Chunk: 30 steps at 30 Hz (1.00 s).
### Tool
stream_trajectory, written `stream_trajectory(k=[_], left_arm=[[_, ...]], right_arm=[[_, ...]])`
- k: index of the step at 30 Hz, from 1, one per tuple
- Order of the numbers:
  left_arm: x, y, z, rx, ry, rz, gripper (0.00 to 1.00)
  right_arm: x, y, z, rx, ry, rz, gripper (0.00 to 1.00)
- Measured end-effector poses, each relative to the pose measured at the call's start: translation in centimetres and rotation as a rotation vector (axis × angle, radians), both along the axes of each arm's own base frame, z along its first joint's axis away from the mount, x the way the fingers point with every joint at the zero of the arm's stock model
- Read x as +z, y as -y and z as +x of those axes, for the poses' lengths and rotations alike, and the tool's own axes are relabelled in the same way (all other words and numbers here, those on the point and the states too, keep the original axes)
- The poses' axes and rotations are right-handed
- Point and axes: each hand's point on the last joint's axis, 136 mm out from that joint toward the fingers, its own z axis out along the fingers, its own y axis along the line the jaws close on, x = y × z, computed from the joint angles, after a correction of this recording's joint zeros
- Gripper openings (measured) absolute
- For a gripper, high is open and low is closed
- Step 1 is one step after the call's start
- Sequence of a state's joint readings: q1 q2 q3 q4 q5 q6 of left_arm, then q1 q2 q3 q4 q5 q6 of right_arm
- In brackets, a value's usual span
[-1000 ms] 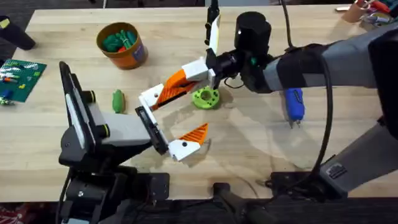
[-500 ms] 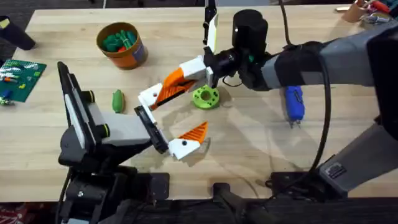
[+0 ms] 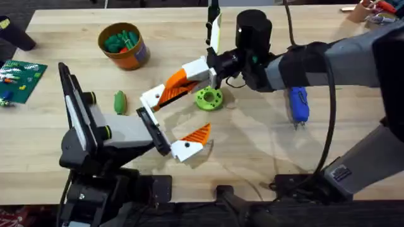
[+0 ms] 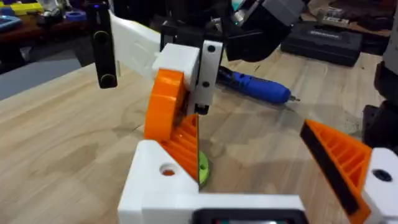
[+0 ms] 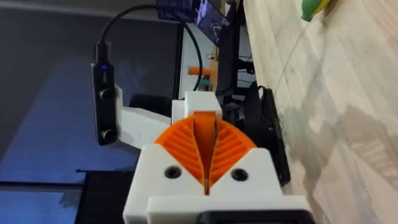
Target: Pick up the gripper from the table and insert it into the empty holder that is missing its gripper. Then pick up a screw, insert it into the mounting hole, and use the screwdriver to tighten it. Finally, clean up the table by picking up the vegetable and placing it into the bucket.
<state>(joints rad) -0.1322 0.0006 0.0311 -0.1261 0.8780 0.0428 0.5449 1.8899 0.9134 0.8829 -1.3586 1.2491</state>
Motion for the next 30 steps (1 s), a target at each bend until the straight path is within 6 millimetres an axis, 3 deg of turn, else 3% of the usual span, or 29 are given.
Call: stream_trajectory(k=[24,30], left_arm=[[0.0,0.0,0.01,0.0,0.002,0.001,0.985],[0.0,0.14,-0.23,-0.015,-0.003,-0.002,0.985]], right_arm=[[0.0,-0.02,0.05,-0.003,0.0,0.0,0.023],[0.27,-0.27,0.13,-0.006,0.015,0.006,0.909]])
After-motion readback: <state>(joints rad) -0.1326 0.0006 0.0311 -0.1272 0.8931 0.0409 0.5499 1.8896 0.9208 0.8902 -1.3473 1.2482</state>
